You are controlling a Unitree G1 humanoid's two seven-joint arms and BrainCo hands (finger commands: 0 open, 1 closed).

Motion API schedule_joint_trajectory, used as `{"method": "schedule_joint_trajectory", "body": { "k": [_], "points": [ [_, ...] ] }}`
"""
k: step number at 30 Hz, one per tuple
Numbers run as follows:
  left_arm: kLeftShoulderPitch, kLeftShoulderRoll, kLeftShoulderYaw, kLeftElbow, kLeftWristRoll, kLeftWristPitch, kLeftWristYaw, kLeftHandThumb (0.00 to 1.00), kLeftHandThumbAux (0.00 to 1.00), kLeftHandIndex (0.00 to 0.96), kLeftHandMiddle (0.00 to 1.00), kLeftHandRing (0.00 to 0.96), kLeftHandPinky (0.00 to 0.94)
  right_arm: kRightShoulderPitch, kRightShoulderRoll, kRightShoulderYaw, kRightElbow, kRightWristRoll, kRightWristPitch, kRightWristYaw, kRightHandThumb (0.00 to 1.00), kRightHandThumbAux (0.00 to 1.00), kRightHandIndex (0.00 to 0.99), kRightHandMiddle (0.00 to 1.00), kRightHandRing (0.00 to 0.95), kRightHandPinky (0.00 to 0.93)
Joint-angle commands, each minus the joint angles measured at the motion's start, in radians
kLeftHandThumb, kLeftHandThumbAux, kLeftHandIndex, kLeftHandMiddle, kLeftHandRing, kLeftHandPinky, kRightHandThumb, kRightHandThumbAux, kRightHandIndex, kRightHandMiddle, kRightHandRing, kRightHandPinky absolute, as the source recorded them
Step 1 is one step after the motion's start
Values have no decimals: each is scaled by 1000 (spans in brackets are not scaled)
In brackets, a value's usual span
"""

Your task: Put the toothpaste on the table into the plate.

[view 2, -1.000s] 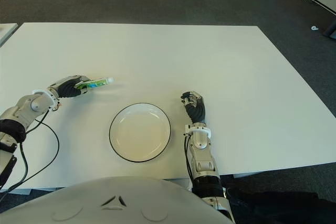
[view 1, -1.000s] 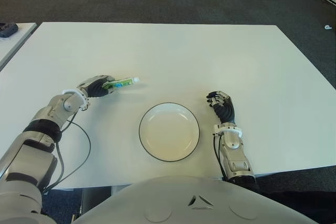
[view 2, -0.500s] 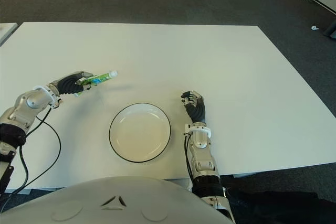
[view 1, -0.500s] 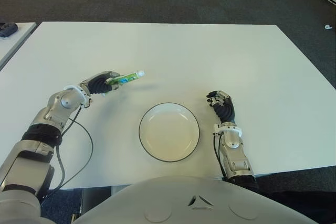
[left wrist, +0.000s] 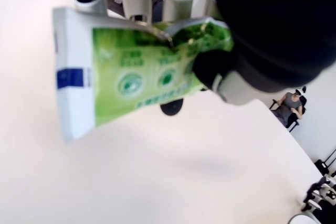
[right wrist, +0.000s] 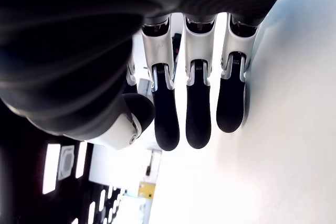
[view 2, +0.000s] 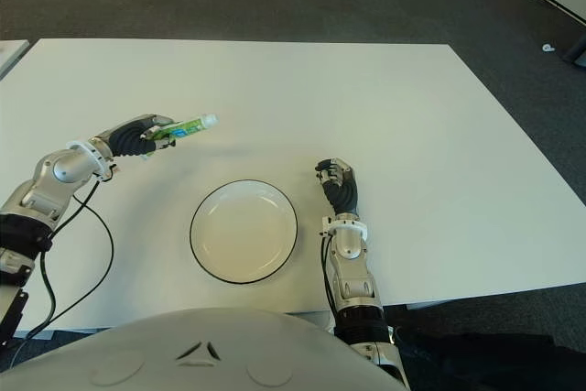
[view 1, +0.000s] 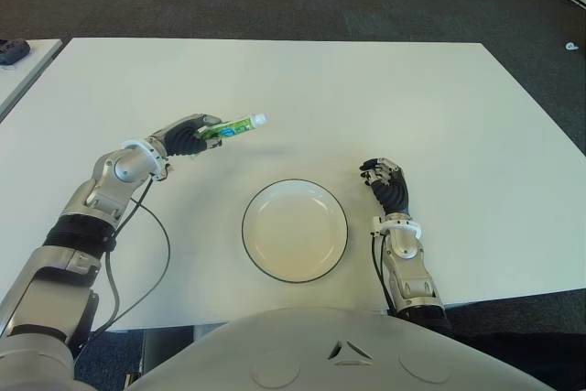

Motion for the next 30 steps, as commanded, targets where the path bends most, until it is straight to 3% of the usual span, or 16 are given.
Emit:
{"method": "schedule_joint_trajectory", "body": {
  "k": [1,4,8,16,30],
  "points": [
    [43,-23,3,-161,-4,35,-28,707,716,441,854,835,836,-5,6,2,6,0,10,3,714,732,423,473,463,475],
    [60,-31,7,-172,-5,26,-21,708,716,441,856,835,838,-4,7,3,5,-1,9,2,713,732,423,474,464,478],
    [124,-69,-6,-310,-47,64,-47,708,716,441,857,835,825,-4,8,3,6,-3,4,0,714,732,423,475,468,480],
    [158,-102,-40,-421,-57,64,-109,710,716,441,851,830,813,-4,6,6,11,-7,0,1,714,732,423,479,471,479],
    [175,-88,-161,-426,76,-167,-137,711,717,440,835,826,812,-5,4,4,15,-1,-7,6,713,732,423,473,466,478]
  ]
}}
